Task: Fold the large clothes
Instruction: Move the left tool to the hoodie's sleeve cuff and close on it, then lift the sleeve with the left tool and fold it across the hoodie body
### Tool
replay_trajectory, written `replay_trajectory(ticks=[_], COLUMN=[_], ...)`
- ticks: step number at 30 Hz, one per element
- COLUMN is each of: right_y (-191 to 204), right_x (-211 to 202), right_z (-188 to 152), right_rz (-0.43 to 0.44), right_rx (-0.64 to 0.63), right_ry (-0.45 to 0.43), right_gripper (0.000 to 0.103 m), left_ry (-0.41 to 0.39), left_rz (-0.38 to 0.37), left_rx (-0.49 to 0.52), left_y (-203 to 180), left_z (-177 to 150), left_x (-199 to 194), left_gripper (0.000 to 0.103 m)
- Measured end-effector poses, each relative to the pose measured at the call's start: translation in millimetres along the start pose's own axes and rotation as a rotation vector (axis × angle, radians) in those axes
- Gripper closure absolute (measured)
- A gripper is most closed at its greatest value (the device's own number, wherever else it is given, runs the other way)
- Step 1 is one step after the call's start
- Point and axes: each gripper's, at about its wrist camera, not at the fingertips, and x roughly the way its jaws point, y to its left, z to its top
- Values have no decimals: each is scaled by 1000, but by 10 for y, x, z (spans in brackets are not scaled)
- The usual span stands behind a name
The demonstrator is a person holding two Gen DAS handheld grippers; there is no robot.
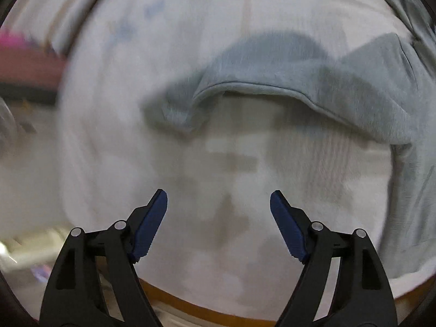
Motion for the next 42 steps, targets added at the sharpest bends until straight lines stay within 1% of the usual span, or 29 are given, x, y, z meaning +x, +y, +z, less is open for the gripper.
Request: replay_trajectory(ticks=[2,3,4,7,8,10,11,12,14,16,18,19,20,22,23,25,26,27,29,30,32,34,35,36,37,38,39,41,42], right_y=[-46,-62,-79,-140,-159,-191,-202,-210,-210,-203,-174,-161,-145,-112,-92,-72,-58,-48,-5,27,80,134,177,215,232,218,186,50,-10], right_x=[59,69,85,140,173,228,260,281,326,358,421,454,482,497,478,429,369,328,227,156,-53,-236,-298,-323,-344,-370,-393,-441,-462], right_z=[38,54,79,154,194,261,307,344,438,500,582,616,651,707,737,768,798,822,892,923,972,945,916,900,877,845,826,810,812], right_rz=[-9,-11,-13,-14,-14,-17,-22,-22,-7,2,3,4,9,17,24,46,75,98,166,204,303,373,394,415,444,504,542,626,630], right_rx=[5,8,11,20,22,26,29,32,37,35,24,19,14,1,-8,-24,-35,-44,-71,-82,-107,-135,-151,-158,-156,-138,-117,-32,0], right_ry=[10,8,4,-6,-8,-15,-18,-20,-33,-54,-66,-68,-72,-85,-104,-136,-164,-180,-202,-216,-259,-324,-323,-308,-294,-273,-260,-227,-219], right_gripper=[8,8,8,8,8,8,8,8,8,8,8,8,8,8,8,8,12,16,26,28,36,36,36,36,36,36,36,36,36], left_ry=[29,26,18,-15,-32,-50,-22,1,0,17,-19,-57,-101,-139,-154,-207,-254,-283,-357,-419,-493,-538,-560,-573,-580,-586,-586,-584,-584], left_rz=[-73,-102,-149,-284,-335,-398,-433,-456,-496,-500,-477,-461,-436,-437,-410,-324,-269,-254,-277,-309,-328,-338,-348,-369,-395,-435,-448,-441,-436], left_rx=[-114,-160,-227,-425,-509,-604,-650,-673,-734,-785,-832,-844,-843,-795,-759,-703,-656,-629,-589,-553,-480,-400,-336,-291,-254,-189,-144,-11,28], left_y=[217,312,440,757,892,1031,1091,1116,1156,1176,1187,1208,1207,1204,1186,1207,1198,1223,1188,1162,1104,892,740,552,499,309,90,-349,-467], left_z=[7,41,93,233,313,423,507,566,667,756,814,828,847,901,965,1041,1108,1092,1047,1078,1068,1006,1018,960,934,919,793,659,532], left_x=[143,182,226,362,428,552,678,769,969,1110,1068,1016,928,783,661,467,263,213,-85,-326,-677,-993,-1166,-1297,-1331,-1428,-1532,-1646,-1683], left_gripper=[23,21,18,14,13,13,12,13,13,11,12,21,45,82,87,87,87,87,87,87,87,87,87,87,87,87,87,87,87])
